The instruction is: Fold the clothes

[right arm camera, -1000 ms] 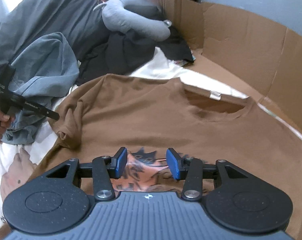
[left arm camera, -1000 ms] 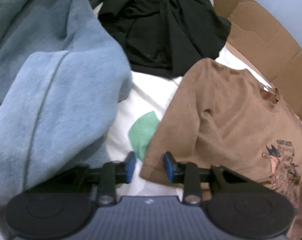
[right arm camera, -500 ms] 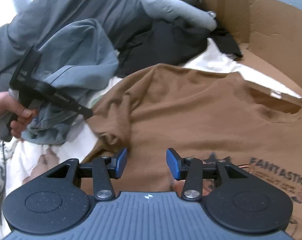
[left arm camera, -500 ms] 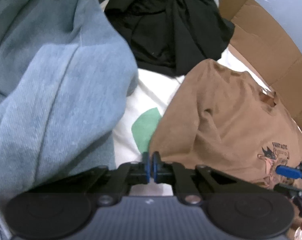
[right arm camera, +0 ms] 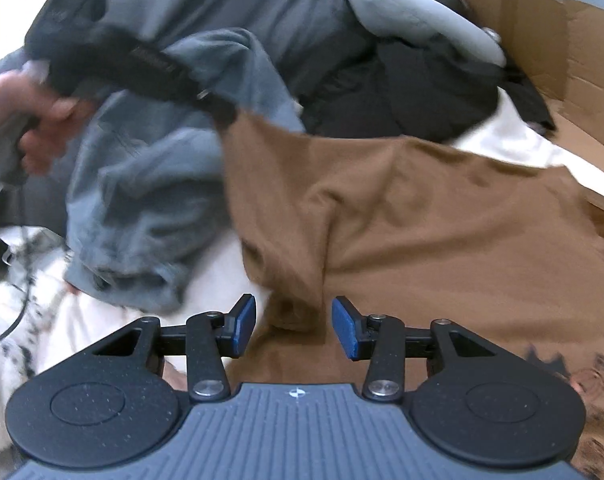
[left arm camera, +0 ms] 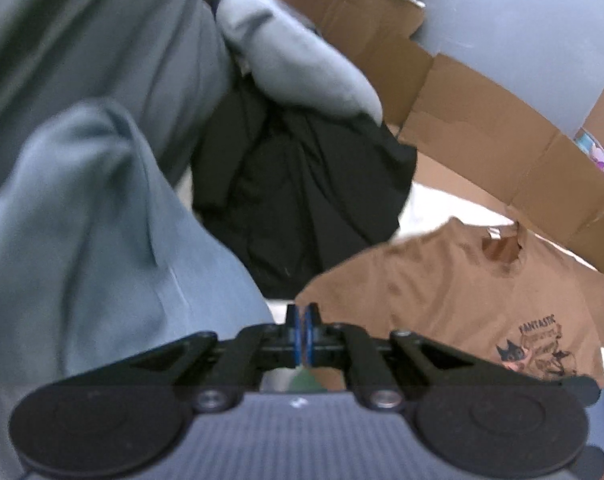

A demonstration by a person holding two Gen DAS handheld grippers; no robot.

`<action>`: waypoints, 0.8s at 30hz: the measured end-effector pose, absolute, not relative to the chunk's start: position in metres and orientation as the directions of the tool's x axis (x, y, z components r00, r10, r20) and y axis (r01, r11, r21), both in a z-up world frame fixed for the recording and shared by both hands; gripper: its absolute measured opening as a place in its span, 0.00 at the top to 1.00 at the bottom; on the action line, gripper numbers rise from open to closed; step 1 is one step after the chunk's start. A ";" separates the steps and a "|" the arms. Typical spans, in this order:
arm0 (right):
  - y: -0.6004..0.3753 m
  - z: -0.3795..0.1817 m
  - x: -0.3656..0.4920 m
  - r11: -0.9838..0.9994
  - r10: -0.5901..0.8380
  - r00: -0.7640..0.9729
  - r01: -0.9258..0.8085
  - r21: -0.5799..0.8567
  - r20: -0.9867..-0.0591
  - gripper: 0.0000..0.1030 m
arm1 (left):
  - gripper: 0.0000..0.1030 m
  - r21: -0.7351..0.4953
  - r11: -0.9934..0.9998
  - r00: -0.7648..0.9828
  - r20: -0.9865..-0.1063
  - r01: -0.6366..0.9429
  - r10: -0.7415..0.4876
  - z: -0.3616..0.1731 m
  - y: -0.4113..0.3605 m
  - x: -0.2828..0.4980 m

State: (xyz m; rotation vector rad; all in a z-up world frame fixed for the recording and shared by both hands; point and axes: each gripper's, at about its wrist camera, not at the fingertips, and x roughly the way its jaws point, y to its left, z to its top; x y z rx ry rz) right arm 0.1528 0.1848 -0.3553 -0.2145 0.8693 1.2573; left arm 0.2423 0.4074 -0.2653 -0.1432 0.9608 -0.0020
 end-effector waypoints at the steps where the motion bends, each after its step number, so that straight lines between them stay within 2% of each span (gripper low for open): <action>1: 0.189 -0.354 0.151 0.323 0.744 0.034 -0.892 0.315 -0.667 0.83 | 0.97 -0.112 0.992 0.576 -0.815 -0.059 -0.058 -0.261 0.410 0.247; 2: 0.194 -0.353 0.148 0.312 0.748 0.022 -0.894 0.322 -0.663 0.95 | 0.97 -0.100 0.993 0.572 -0.819 -0.055 -0.050 -0.259 0.412 0.251; 3: 0.197 -0.352 0.146 0.302 0.752 0.013 -0.895 0.327 -0.659 0.97 | 0.97 -0.082 0.996 0.568 -0.822 -0.044 -0.043 -0.259 0.412 0.256; 8: 0.206 -0.349 0.143 0.301 0.757 -0.001 -0.887 0.350 -0.653 0.97 | 0.97 -0.026 0.999 0.552 -0.834 -0.018 -0.012 -0.262 0.418 0.274; 20: 0.173 -0.380 0.190 0.519 0.638 0.118 -0.796 0.312 -0.761 0.95 | 0.97 0.073 0.994 0.400 -0.911 -0.079 0.099 -0.323 0.445 0.284; 24: 0.163 -0.385 0.204 0.559 0.618 0.145 -0.772 0.302 -0.773 0.95 | 0.97 0.059 0.993 0.393 -0.915 -0.100 0.094 -0.330 0.449 0.285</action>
